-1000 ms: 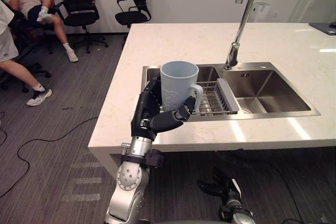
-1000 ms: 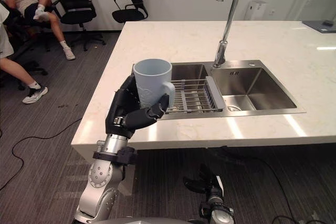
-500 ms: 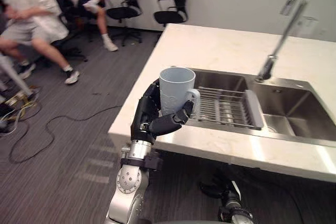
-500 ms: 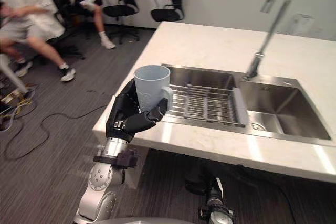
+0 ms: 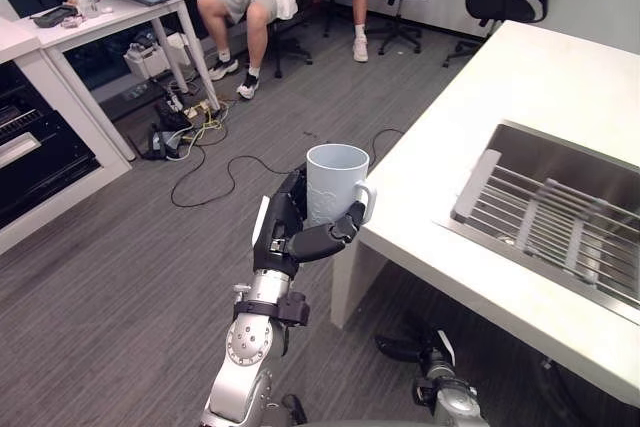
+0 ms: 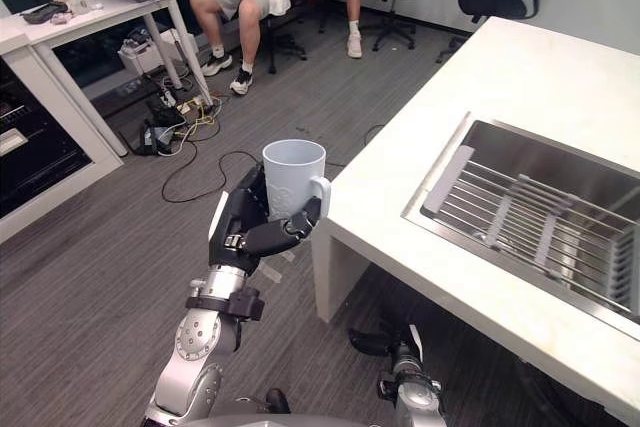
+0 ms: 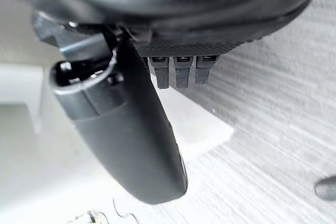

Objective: Walk over to the sink, pick up the cup, carry it to the dishwasher, place the cup inside the dishwasher, then close the dishwasher door

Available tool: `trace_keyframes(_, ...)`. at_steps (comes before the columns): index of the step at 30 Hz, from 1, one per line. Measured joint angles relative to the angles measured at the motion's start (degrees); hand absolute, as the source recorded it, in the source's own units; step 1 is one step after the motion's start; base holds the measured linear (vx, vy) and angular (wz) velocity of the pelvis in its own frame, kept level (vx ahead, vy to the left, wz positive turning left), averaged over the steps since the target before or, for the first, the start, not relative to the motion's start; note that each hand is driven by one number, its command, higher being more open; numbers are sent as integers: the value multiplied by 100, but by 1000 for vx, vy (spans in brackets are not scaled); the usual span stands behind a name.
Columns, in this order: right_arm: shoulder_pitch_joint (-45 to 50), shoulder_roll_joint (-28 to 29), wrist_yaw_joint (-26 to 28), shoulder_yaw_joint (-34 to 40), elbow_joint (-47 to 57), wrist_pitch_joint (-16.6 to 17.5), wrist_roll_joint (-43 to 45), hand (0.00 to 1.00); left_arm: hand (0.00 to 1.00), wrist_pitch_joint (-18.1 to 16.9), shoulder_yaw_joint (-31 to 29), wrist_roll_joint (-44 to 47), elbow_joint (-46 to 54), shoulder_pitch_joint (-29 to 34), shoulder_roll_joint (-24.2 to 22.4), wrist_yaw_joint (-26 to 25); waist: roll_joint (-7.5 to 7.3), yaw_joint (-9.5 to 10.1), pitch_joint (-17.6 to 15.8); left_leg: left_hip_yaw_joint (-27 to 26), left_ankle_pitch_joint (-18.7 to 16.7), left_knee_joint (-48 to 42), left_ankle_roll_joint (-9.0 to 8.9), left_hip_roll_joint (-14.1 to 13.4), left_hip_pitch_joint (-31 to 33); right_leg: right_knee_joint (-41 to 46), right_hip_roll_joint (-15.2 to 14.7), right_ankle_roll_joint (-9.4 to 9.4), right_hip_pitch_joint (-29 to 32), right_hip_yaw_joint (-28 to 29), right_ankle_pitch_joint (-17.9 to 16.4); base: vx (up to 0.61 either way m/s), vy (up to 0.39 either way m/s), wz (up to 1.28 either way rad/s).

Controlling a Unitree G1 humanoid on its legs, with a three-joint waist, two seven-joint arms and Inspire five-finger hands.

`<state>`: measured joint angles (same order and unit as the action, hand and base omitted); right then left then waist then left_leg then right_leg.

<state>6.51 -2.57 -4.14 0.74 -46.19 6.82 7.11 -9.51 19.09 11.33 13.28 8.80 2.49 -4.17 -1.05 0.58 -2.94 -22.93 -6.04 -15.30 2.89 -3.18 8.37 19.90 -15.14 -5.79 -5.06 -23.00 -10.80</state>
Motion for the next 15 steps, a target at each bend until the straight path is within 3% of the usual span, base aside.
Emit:
trace_keyframes(2,69,22,40,-1,-122,-42,-11,90,30,7,122,-1,0,-12,76,84,-31,-24,-22,224,-40,118,62,153,-222,1010,-210,201,256,233,132,128,122,62)
trace_keyframes(3,97,30,61,-17,-224,-48,-22,90,30,9,148,-2,4,-15,113,148,5,-66,-49,400,-65,216,82,188,-361,1631,-165,379,524,708,108,100,76,63)
trace_keyframes(4,113,40,72,-37,-246,-57,-50,90,30,9,148,-3,2,-18,110,163,26,-118,-63,539,-75,242,92,212,-389,1755,-16,393,623,1008,-89,108,66,94)
trace_keyframes(6,195,34,150,-142,-126,-80,-50,90,30,9,127,-3,2,-82,97,147,-19,-206,-114,969,-106,335,63,334,-495,1793,619,384,1028,2096,-647,104,22,102)
trace_keyframes(9,407,46,157,-289,318,-79,-38,90,30,9,183,-2,3,-92,91,147,-62,-220,-111,1489,-125,294,32,548,-500,1225,1182,298,1409,3134,-730,101,-59,103)
trace_keyframes(11,518,89,151,-428,510,-78,17,90,30,-1,232,-2,28,-101,76,149,-191,-183,-91,1698,-200,186,-28,730,-485,667,1125,245,1416,3262,-394,150,-127,94)
trace_keyframes(13,577,99,148,-502,555,-95,30,90,30,44,405,-3,14,-73,-76,152,-47,-110,5,1951,-306,-31,-126,608,-384,427,1158,333,1176,2833,-406,327,-191,100)
trace_keyframes(14,664,228,122,-825,733,-120,55,90,30,9,610,119,42,-88,-169,162,2,39,86,2113,-214,309,-269,399,-585,-319,1321,482,643,2503,-204,377,-170,59)
trace_keyframes(15,629,231,122,-855,736,-118,55,90,30,9,621,120,31,-87,-162,161,1,40,89,2118,-187,364,-277,389,-619,-431,1333,479,602,2508,-150,346,-153,44)
